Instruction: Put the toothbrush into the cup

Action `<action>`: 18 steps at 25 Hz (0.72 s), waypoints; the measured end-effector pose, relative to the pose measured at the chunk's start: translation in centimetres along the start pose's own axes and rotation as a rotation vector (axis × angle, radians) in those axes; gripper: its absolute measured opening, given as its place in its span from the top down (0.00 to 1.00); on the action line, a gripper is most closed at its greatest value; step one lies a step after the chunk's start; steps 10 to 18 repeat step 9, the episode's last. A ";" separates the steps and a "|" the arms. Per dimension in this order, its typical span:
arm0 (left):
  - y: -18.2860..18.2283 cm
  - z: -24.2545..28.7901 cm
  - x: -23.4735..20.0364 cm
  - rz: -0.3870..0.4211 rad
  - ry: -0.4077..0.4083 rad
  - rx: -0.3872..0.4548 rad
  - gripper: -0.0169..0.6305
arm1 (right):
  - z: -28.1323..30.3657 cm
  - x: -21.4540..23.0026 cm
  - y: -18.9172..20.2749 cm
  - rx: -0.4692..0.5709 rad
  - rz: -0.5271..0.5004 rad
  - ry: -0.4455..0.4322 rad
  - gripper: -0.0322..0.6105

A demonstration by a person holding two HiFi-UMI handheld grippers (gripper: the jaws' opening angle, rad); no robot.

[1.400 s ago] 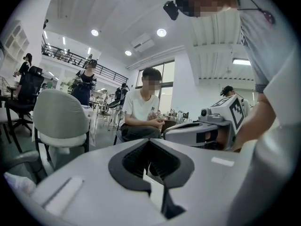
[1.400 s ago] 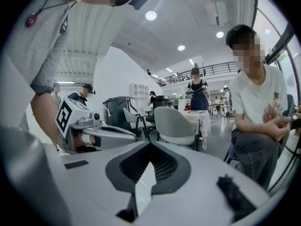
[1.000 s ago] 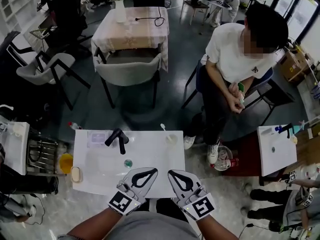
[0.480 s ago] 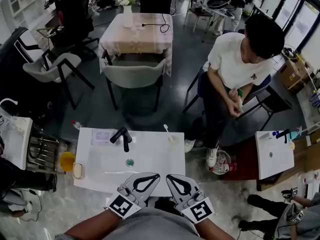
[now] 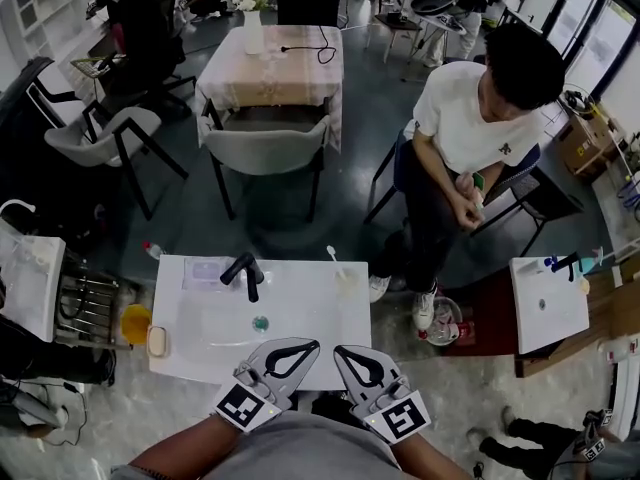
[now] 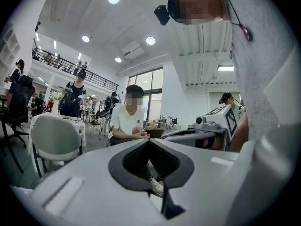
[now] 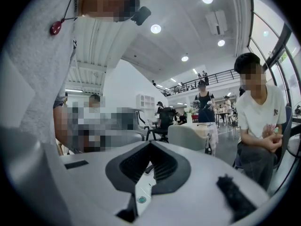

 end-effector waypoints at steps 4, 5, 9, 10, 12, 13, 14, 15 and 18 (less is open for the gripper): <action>0.2 0.3 0.3 -0.003 0.007 -0.006 0.96 | -0.2 0.1 -0.1 0.000 -0.008 0.001 0.93; 0.2 0.3 0.3 -0.003 0.009 -0.006 0.96 | -0.2 0.1 -0.1 0.000 -0.010 0.001 0.93; -0.1 0.2 0.4 -0.003 0.014 -0.004 0.96 | -0.2 0.0 -0.1 -0.006 -0.015 0.003 0.93; -0.1 0.2 0.4 -0.003 0.014 -0.004 0.96 | -0.2 0.0 -0.1 -0.006 -0.015 0.003 0.93; -0.1 0.2 0.4 -0.003 0.014 -0.004 0.96 | -0.2 0.0 -0.1 -0.006 -0.015 0.003 0.93; -0.1 0.2 0.4 -0.003 0.014 -0.004 0.96 | -0.2 0.0 -0.1 -0.006 -0.015 0.003 0.93; -0.1 0.2 0.4 -0.003 0.014 -0.004 0.96 | -0.2 0.0 -0.1 -0.006 -0.015 0.003 0.93; -0.1 0.2 0.4 -0.003 0.014 -0.004 0.96 | -0.2 0.0 -0.1 -0.006 -0.015 0.003 0.93; -0.1 0.2 0.4 -0.003 0.014 -0.004 0.96 | -0.2 0.0 -0.1 -0.006 -0.015 0.003 0.93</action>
Point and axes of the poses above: the fingertips, and each gripper's own axes: z forward along the fingers, x to its right, y out of its underside, the point moved 2 cm from there along -z, backward along the fingers, and after that the axes turned 1 degree about -z, right-handed, at the moved point
